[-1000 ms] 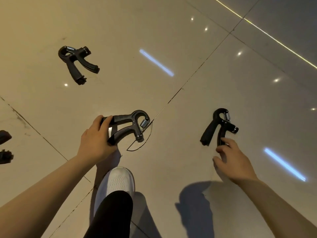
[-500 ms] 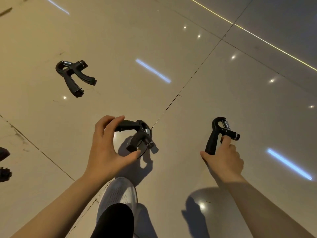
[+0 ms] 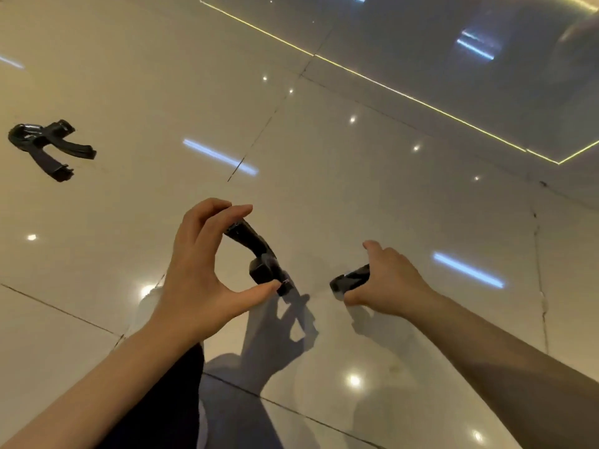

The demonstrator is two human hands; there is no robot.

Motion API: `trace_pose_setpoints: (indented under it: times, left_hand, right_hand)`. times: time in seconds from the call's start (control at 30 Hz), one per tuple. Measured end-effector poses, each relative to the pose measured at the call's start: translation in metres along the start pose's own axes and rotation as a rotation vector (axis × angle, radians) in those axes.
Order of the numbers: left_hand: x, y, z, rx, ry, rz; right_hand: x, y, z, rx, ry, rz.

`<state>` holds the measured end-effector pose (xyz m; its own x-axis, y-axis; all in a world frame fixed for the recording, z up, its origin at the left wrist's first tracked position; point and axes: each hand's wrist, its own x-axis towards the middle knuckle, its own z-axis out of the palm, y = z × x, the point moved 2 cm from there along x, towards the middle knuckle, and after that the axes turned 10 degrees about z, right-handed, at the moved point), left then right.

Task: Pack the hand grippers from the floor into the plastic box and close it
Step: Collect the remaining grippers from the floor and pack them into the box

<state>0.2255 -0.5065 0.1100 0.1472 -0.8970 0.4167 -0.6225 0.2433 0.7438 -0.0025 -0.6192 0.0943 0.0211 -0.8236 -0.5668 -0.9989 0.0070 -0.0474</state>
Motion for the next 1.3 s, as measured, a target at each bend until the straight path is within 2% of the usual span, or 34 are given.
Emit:
trace_pose_setpoints:
  times: [0.13, 0.3, 0.47, 0.57, 0.63, 0.77, 0.93, 1.07, 1.3]
  left_hand:
    - [-0.024, 0.054, 0.003, 0.010, -0.111, 0.118]
    - [-0.075, 0.131, -0.013, 0.021, -0.100, 0.218]
    - [-0.134, 0.219, -0.029, 0.050, -0.070, 0.267]
    - [-0.168, 0.277, -0.031, 0.077, -0.074, 0.299]
    - [-0.188, 0.319, -0.032, 0.079, -0.080, 0.317]
    - [-0.223, 0.410, -0.034, 0.109, -0.071, 0.367]
    - [-0.251, 0.510, -0.016, 0.087, -0.088, 0.474]
    - [-0.261, 0.561, 0.011, 0.083, -0.129, 0.552]
    - [-0.271, 0.572, 0.046, 0.023, -0.258, 0.558]
  right_hand:
    - [-0.076, 0.038, -0.010, -0.139, -0.069, -0.069]
    - [-0.155, 0.074, -0.008, -0.144, 0.086, -0.140]
    - [-0.232, 0.097, 0.008, 0.082, 0.146, -0.239]
    - [-0.288, 0.119, 0.011, 0.335, 0.281, -0.307]
    - [-0.333, 0.143, 0.011, 0.431, 0.384, -0.367]
    - [-0.427, 0.217, 0.005, 0.518, 0.477, -0.435]
    - [-0.507, 0.318, -0.004, 0.657, 0.598, -0.405]
    - [-0.535, 0.372, -0.006, 0.772, 0.656, -0.359]
    - [-0.531, 0.392, -0.007, 0.865, 0.716, -0.249]
